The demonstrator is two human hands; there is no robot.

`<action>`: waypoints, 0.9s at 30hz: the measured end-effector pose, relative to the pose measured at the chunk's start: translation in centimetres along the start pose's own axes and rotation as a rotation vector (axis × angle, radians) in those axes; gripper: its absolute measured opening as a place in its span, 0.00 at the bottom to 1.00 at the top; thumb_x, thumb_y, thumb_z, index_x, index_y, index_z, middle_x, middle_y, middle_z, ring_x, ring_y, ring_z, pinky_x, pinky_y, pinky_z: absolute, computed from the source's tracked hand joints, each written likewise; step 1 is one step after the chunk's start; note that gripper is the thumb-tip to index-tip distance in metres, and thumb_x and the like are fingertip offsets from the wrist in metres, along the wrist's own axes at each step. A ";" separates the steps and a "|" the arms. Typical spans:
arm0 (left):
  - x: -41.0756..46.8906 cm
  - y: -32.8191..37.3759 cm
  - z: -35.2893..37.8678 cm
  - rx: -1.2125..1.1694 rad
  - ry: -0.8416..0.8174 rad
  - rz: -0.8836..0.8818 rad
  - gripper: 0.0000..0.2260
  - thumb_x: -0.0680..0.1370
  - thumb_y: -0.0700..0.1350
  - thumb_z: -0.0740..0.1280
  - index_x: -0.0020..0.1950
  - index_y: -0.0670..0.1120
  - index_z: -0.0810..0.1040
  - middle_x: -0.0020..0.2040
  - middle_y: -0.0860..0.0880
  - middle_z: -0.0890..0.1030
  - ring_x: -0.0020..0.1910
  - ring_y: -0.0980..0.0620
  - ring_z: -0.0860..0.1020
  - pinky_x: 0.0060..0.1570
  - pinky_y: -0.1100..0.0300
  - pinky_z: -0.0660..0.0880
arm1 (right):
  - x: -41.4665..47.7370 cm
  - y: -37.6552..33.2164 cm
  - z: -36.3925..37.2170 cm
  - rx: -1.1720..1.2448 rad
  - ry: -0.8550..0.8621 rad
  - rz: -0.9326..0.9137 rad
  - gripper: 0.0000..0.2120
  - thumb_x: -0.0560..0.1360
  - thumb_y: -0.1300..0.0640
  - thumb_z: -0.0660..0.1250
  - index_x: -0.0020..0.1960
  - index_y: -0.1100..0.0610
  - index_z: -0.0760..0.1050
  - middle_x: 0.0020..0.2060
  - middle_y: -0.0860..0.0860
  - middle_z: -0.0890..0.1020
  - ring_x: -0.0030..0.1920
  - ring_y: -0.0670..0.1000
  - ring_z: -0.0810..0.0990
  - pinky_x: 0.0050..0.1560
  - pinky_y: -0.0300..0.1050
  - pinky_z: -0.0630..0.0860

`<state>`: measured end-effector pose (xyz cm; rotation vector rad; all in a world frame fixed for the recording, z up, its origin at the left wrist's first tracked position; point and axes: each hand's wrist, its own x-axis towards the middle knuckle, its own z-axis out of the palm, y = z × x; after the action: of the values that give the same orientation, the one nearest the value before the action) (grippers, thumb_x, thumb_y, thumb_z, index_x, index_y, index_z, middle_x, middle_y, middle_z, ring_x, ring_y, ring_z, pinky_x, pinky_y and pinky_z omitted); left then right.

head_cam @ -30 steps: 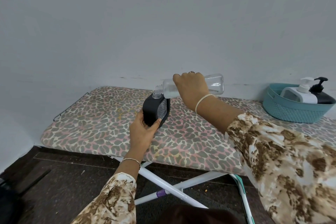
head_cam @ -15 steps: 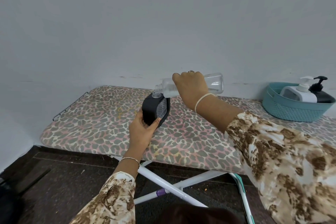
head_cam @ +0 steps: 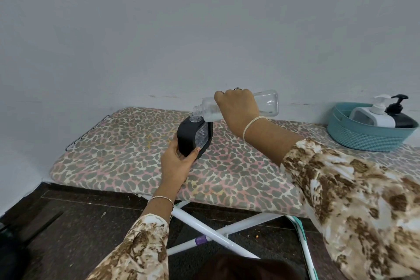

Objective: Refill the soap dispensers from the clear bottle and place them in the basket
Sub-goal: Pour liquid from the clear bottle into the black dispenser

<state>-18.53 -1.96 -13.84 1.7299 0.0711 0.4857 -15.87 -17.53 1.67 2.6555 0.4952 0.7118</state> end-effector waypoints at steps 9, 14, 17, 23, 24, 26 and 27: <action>-0.2 0.3 0.0 -0.001 0.000 -0.005 0.25 0.73 0.38 0.75 0.69 0.46 0.73 0.53 0.59 0.78 0.47 0.74 0.75 0.46 0.80 0.71 | 0.0 0.1 -0.1 -0.002 -0.003 -0.009 0.18 0.71 0.67 0.66 0.59 0.58 0.69 0.48 0.52 0.80 0.49 0.54 0.80 0.40 0.44 0.65; -0.2 0.4 0.0 -0.003 0.001 -0.013 0.24 0.73 0.38 0.75 0.67 0.47 0.74 0.51 0.61 0.78 0.46 0.75 0.76 0.45 0.80 0.71 | -0.1 0.1 -0.1 -0.003 -0.001 -0.015 0.18 0.71 0.67 0.66 0.59 0.58 0.69 0.47 0.52 0.80 0.49 0.54 0.79 0.40 0.43 0.66; -0.2 0.3 0.0 -0.005 -0.002 -0.017 0.24 0.73 0.39 0.75 0.67 0.48 0.73 0.52 0.60 0.78 0.46 0.76 0.76 0.46 0.80 0.71 | -0.1 0.1 -0.2 -0.009 0.002 -0.022 0.17 0.72 0.67 0.66 0.59 0.58 0.69 0.47 0.52 0.80 0.49 0.54 0.80 0.40 0.43 0.66; -0.2 0.4 -0.1 0.010 -0.002 -0.019 0.26 0.73 0.40 0.75 0.69 0.49 0.72 0.55 0.57 0.78 0.47 0.73 0.74 0.47 0.80 0.70 | -0.1 0.1 -0.1 -0.014 0.005 -0.025 0.17 0.72 0.67 0.66 0.59 0.58 0.69 0.47 0.52 0.80 0.48 0.54 0.79 0.40 0.43 0.65; -0.2 0.4 -0.1 0.015 -0.003 -0.018 0.26 0.73 0.40 0.75 0.69 0.48 0.72 0.55 0.57 0.78 0.47 0.74 0.74 0.47 0.81 0.70 | -0.1 0.1 -0.1 -0.014 0.005 -0.028 0.18 0.72 0.67 0.66 0.59 0.57 0.69 0.48 0.52 0.80 0.49 0.54 0.79 0.40 0.43 0.66; -0.2 0.4 -0.1 0.025 -0.003 -0.014 0.27 0.73 0.41 0.75 0.70 0.48 0.72 0.55 0.57 0.78 0.47 0.74 0.74 0.46 0.81 0.70 | -0.1 0.2 -0.2 -0.013 0.008 -0.031 0.18 0.72 0.66 0.66 0.60 0.58 0.68 0.48 0.52 0.80 0.49 0.54 0.79 0.40 0.43 0.66; -0.2 0.4 -0.1 0.028 -0.002 -0.013 0.27 0.73 0.41 0.75 0.70 0.48 0.72 0.55 0.57 0.78 0.47 0.73 0.74 0.47 0.81 0.70 | -0.1 0.2 -0.2 -0.010 0.007 -0.031 0.18 0.72 0.66 0.66 0.59 0.58 0.68 0.48 0.52 0.80 0.49 0.54 0.79 0.40 0.43 0.66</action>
<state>-18.83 -2.02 -13.49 1.7566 0.0884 0.4751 -16.04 -17.74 1.91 2.6308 0.5321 0.7122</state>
